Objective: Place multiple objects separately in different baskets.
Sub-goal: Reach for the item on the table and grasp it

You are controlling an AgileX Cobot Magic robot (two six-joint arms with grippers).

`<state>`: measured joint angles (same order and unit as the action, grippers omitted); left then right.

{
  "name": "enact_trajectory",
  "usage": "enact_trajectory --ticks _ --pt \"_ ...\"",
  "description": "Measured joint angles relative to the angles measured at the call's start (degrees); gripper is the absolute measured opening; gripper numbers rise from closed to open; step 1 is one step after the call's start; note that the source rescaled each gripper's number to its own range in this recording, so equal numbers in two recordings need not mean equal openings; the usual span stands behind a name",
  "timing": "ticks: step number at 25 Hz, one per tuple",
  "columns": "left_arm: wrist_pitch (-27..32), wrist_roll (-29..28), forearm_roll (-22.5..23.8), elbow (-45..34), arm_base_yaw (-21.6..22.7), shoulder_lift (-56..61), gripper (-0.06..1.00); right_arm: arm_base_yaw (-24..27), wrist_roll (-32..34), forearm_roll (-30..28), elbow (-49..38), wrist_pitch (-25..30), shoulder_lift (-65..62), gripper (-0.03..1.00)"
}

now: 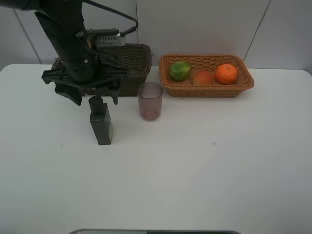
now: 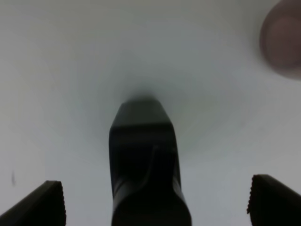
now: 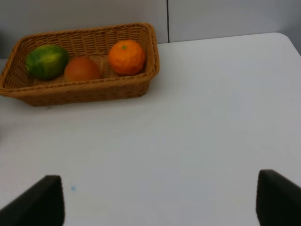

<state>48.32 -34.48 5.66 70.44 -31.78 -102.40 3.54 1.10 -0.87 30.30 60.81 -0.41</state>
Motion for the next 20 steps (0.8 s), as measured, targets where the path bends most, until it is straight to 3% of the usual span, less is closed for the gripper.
enact_trajectory --ticks 20 --pt "-3.2 0.0 -1.7 -1.3 0.8 -7.0 1.00 0.0 0.0 0.0 0.0 0.0 0.0 0.71"
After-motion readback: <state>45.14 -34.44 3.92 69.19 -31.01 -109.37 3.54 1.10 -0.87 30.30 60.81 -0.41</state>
